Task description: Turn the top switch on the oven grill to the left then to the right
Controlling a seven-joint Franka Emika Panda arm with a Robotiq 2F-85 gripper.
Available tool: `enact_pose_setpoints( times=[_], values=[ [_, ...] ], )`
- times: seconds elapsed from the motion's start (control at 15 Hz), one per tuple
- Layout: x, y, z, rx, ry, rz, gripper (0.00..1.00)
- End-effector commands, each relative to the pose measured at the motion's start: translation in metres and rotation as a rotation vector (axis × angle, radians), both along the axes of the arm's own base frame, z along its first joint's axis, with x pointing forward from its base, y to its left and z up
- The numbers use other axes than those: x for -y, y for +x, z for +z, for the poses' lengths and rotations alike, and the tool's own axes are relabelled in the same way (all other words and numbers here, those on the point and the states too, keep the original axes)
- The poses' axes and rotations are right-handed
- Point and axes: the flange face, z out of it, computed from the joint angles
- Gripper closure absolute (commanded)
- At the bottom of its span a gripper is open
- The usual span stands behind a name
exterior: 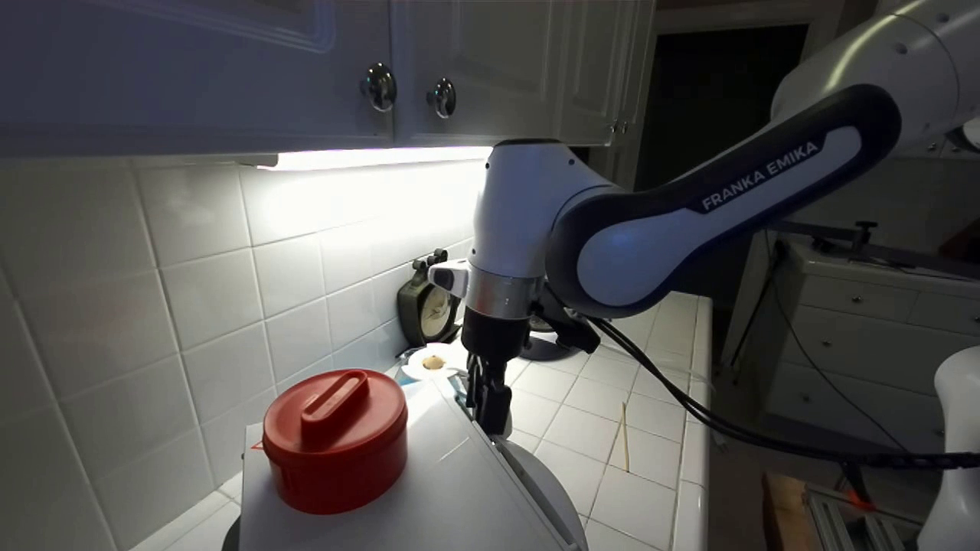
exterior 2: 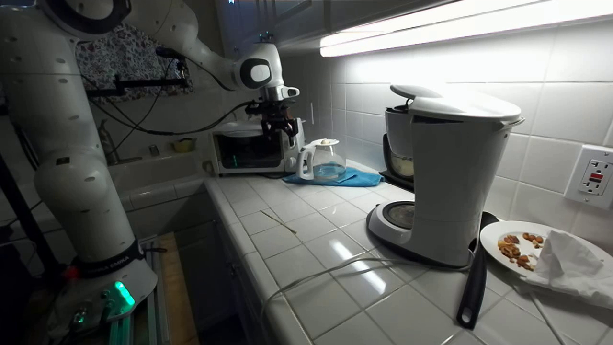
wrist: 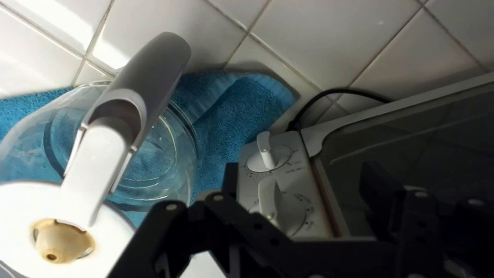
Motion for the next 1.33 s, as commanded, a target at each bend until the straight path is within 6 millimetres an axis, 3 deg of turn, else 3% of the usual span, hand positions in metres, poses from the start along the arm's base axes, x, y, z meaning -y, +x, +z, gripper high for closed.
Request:
enact_pose_setpoints(
  times=[0.0,0.07,0.13,0.33,0.47,0.53,0.6,1.0,1.27],
  values=[
    [0.002,0.001,0.003,0.033,0.053,-0.002,0.26],
    [0.003,0.001,0.003,0.035,0.057,-0.004,0.12],
    [0.003,0.001,0.004,0.035,0.06,-0.006,0.07],
    [0.008,0.0,0.003,0.04,0.051,0.0,0.0],
    [0.011,0.002,0.002,0.053,0.064,0.01,0.03],
    [0.01,0.003,0.001,0.054,0.074,0.014,0.25],
    [0.01,0.003,0.0,0.053,0.08,0.021,0.27],
    [0.012,0.005,-0.001,0.055,0.113,0.037,0.71],
    [0.02,0.009,0.001,0.075,0.116,0.04,0.94]
  ],
)
